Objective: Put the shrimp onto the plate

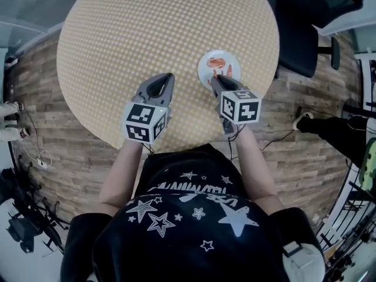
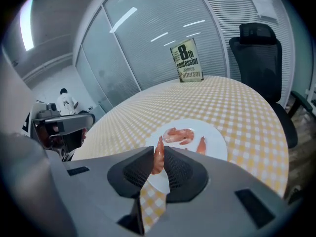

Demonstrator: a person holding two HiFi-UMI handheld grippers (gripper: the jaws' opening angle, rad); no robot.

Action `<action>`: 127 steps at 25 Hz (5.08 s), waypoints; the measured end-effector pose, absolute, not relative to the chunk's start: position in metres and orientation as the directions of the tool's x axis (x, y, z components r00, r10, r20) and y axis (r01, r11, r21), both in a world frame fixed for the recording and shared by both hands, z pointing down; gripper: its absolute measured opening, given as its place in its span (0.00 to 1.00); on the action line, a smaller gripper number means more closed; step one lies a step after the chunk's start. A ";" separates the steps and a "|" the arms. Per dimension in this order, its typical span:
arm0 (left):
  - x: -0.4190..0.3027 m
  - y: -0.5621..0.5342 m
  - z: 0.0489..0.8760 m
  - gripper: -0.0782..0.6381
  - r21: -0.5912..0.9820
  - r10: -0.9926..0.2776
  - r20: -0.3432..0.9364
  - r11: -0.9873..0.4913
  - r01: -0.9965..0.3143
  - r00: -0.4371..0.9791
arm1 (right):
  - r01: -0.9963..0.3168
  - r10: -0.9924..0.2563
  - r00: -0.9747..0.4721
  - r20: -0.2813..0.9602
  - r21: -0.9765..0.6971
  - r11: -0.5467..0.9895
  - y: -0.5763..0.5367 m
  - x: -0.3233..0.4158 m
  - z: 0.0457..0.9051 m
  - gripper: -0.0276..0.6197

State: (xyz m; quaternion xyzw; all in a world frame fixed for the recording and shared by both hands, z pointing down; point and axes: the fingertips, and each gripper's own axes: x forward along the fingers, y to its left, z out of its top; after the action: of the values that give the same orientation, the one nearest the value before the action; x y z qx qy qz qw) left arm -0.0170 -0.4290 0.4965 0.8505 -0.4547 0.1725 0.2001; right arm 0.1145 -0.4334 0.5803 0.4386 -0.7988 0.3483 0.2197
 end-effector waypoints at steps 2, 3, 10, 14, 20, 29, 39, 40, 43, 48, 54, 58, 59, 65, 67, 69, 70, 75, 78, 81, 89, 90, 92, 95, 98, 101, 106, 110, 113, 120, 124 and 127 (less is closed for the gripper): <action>-0.020 -0.429 0.502 0.12 0.194 -0.698 0.483 -0.503 -0.842 0.528 | -0.866 -0.547 -0.497 0.673 -0.348 0.359 -0.434 0.116 0.587 0.15; -0.022 -0.428 0.504 0.12 0.198 -0.696 0.487 -0.500 -0.843 0.527 | -0.873 -0.546 -0.485 0.683 -0.337 0.353 -0.435 0.116 0.590 0.15; -0.031 -0.427 0.517 0.12 0.202 -0.686 0.509 -0.492 -0.847 0.520 | -0.905 -0.539 -0.403 0.740 -0.235 0.355 -0.440 0.119 0.605 0.15; -0.028 -0.422 0.519 0.12 0.182 -0.682 0.516 -0.505 -0.844 0.519 | -0.910 -0.550 -0.382 0.743 -0.198 0.364 -0.441 0.119 0.607 0.15; -0.030 -0.415 0.517 0.12 0.180 -0.687 0.515 -0.498 -0.849 0.512 | -0.909 -0.578 -0.387 0.719 -0.191 0.371 -0.442 0.118 0.601 0.16; -0.028 -0.399 0.493 0.12 0.138 -0.733 0.475 -0.485 -0.864 0.487 | -0.899 -0.644 -0.426 0.635 -0.216 0.382 -0.435 0.126 0.564 0.16; -0.049 -0.344 0.460 0.12 0.098 -0.812 0.423 -0.399 -0.911 0.402 | -0.864 -0.691 -0.503 0.519 -0.282 0.417 -0.410 0.134 0.522 0.15; -0.053 -0.339 0.454 0.12 0.099 -0.823 0.415 -0.384 -0.918 0.389 | -0.857 -0.692 -0.515 0.506 -0.293 0.424 -0.408 0.133 0.518 0.15; -0.063 -0.327 0.435 0.12 0.106 -0.849 0.383 -0.352 -0.930 0.365 | -0.824 -0.682 -0.566 0.462 -0.332 0.459 -0.398 0.123 0.506 0.15; -0.069 -0.318 0.413 0.12 0.098 -0.870 0.344 -0.341 -0.935 0.353 | -0.783 -0.666 -0.621 0.412 -0.364 0.505 -0.384 0.112 0.495 0.15; -0.074 -0.310 0.416 0.12 0.125 -0.855 0.346 -0.367 -0.922 0.388 | -0.796 -0.684 -0.604 0.409 -0.354 0.492 -0.377 0.106 0.489 0.14; -0.079 -0.298 0.415 0.12 0.138 -0.842 0.335 -0.400 -0.906 0.423 | -0.808 -0.698 -0.587 0.410 -0.358 0.469 -0.358 0.103 0.486 0.14; -0.081 -0.294 0.414 0.12 0.137 -0.840 0.332 -0.408 -0.903 0.430 | -0.810 -0.701 -0.584 0.410 -0.355 0.467 -0.352 0.101 0.484 0.14; -0.115 -0.253 0.408 0.12 0.167 -0.824 0.326 -0.432 -0.887 0.463 | -0.823 -0.721 -0.562 0.406 -0.362 0.438 -0.312 0.068 0.476 0.14; -0.128 -0.238 0.405 0.12 0.171 -0.821 0.319 -0.441 -0.881 0.473 | -0.828 -0.728 -0.555 0.402 -0.353 0.436 -0.297 0.056 0.470 0.14; -0.137 -0.225 0.401 0.12 0.172 -0.818 0.307 -0.455 -0.874 0.486 | -0.834 -0.737 -0.547 0.397 -0.342 0.434 -0.281 0.047 0.465 0.14; -0.141 -0.218 0.399 0.12 0.172 -0.816 0.300 -0.464 -0.869 0.495 | -0.838 -0.744 -0.539 0.394 -0.337 0.429 -0.273 0.044 0.462 0.14; -0.154 -0.186 0.392 0.12 0.182 -0.793 0.261 -0.519 -0.835 0.550 | -0.867 -0.781 -0.490 0.387 -0.308 0.392 -0.230 0.035 0.450 0.14; -0.163 -0.165 0.391 0.12 0.182 -0.778 0.251 -0.546 -0.818 0.576 | -0.883 -0.804 -0.458 0.380 -0.302 0.361 -0.202 0.031 0.445 0.14; -0.171 -0.148 0.389 0.12 0.186 -0.763 0.241 -0.571 -0.800 0.600 | -0.900 -0.826 -0.418 0.379 -0.299 0.317 -0.175 0.033 0.444 0.14; -0.186 -0.110 0.404 0.12 0.217 -0.710 0.260 -0.618 -0.756 0.655 | -0.926 -0.844 -0.337 0.416 -0.310 0.217 -0.105 0.029 0.457 0.14; -0.186 -0.107 0.407 0.12 0.221 -0.704 0.262 -0.622 -0.751 0.660 | -0.929 -0.844 -0.328 0.425 -0.305 0.207 -0.097 0.032 0.459 0.14; -0.183 -0.103 0.410 0.12 0.230 -0.697 0.260 -0.627 -0.744 0.668 | -0.937 -0.847 -0.304 0.437 -0.296 0.183 -0.085 0.041 0.461 0.14; -0.177 -0.101 0.411 0.12 0.234 -0.698 0.258 -0.626 -0.744 0.669 | -0.941 -0.856 -0.279 0.436 -0.301 0.153 -0.081 0.056 0.461 0.14; -0.167 -0.096 0.408 0.12 0.230 -0.698 0.258 -0.627 -0.744 0.668 | -0.935 -0.860 -0.290 0.420 -0.317 0.161 -0.085 0.061 0.457 0.14; -0.161 -0.088 0.407 0.12 0.217 -0.707 0.267 -0.619 -0.755 0.655 | -0.921 -0.854 -0.335 0.398 -0.331 0.207 -0.087 0.052 0.453 0.14; -0.144 -0.065 0.396 0.12 0.209 -0.730 0.259 -0.597 -0.774 0.633 | -0.906 -0.834 -0.390 0.390 -0.323 0.272 -0.064 0.056 0.444 0.14; -0.129 -0.043 0.387 0.12 0.195 -0.738 0.247 -0.597 -0.779 0.628 | -0.909 -0.838 -0.384 0.388 -0.318 0.270 -0.043 0.077 0.439 0.12; -0.124 -0.030 0.386 0.12 0.193 -0.746 0.243 -0.590 -0.784 0.620 | -0.910 -0.837 -0.388 0.386 -0.303 0.282 -0.032 0.086 0.436 0.12; -0.117 -0.010 0.376 0.12 0.181 -0.767 0.220 -0.575 -0.798 0.602 | -0.904 -0.838 -0.410 0.361 -0.279 0.322 -0.019 0.096 0.421 0.12; -0.119 -0.007 0.373 0.12 0.173 -0.775 0.211 -0.570 -0.803 0.596 | -0.900 -0.836 -0.424 0.349 -0.269 0.344 -0.020 0.091 0.415 0.12; -0.124 -0.006 0.371 0.12 0.170 -0.778 0.208 -0.568 -0.805 0.592 | -0.897 -0.834 -0.430 0.345 -0.262 0.355 -0.021 0.086 0.413 0.12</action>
State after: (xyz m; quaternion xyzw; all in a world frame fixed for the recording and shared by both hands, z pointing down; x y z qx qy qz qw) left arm -0.1235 -0.0058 0.3711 0.8836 -0.4481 0.0546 0.1241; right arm 0.0856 -0.0206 0.4125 0.5282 -0.8195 0.2091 0.0759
